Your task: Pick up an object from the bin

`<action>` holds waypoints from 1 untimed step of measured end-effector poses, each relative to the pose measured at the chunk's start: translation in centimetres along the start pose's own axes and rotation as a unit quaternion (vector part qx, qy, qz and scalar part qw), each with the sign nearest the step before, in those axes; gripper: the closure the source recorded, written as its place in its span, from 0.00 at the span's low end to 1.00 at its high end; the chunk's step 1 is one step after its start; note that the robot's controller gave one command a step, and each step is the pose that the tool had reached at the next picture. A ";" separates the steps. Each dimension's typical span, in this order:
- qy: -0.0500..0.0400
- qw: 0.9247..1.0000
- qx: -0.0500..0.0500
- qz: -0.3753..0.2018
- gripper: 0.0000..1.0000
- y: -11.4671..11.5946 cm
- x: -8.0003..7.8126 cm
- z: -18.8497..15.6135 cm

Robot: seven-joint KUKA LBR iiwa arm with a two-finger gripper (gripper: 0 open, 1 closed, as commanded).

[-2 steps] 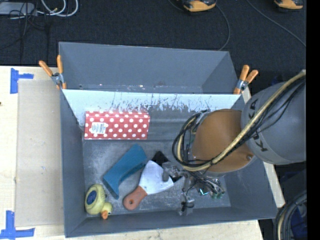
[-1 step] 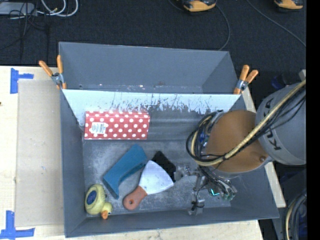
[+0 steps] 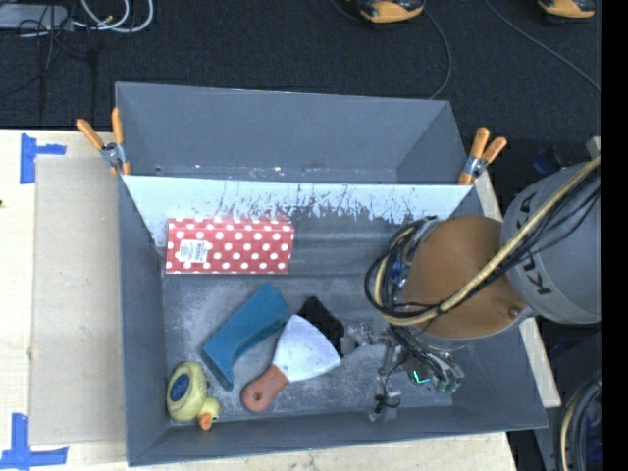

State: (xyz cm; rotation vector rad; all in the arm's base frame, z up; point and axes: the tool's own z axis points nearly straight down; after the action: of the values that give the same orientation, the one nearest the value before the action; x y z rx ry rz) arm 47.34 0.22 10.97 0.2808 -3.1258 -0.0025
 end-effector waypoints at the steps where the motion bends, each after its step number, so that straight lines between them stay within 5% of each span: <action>1: 0.000 1.000 0.000 0.000 0.00 0.0 0.0 0.0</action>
Offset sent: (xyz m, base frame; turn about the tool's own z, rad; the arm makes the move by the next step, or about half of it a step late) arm 0.0000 0.0000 0.0000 0.0000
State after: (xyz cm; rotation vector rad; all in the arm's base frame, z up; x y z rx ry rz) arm 47.34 0.21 10.96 0.2798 -3.1259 -0.0025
